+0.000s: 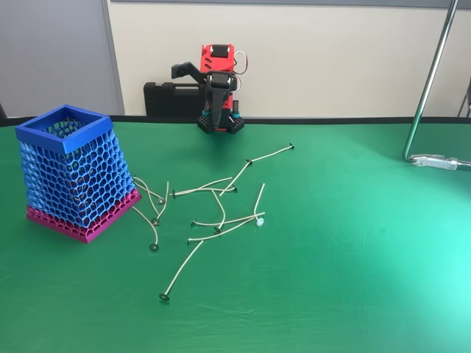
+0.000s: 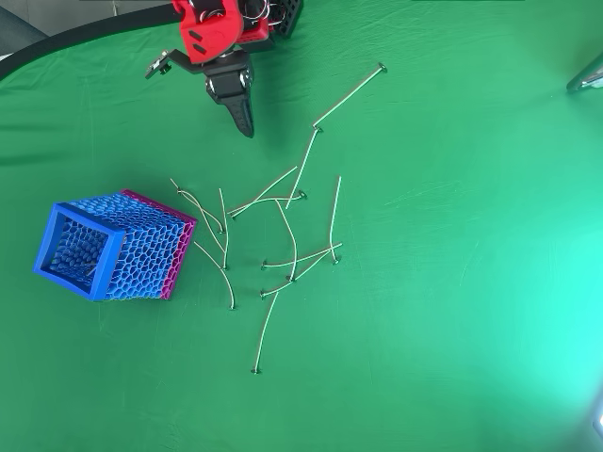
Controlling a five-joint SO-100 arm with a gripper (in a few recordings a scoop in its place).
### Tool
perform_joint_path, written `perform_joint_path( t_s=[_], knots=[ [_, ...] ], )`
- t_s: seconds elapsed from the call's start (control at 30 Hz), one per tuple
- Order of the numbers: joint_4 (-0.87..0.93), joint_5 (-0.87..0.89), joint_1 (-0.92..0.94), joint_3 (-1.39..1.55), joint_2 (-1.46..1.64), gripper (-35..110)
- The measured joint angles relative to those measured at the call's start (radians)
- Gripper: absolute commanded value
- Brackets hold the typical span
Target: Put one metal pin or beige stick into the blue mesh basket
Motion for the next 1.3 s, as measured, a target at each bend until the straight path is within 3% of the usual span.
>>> perform_joint_path(
  t_s=[0.27,0.63,1.3],
  knots=[
    [0.029,0.008,-0.003,-0.091,-0.081,0],
    [0.018,-0.008,-0.037,-0.291,-0.437,0],
    [0.109,-0.133,-0.092,-1.063,-1.233,0]
  ],
)
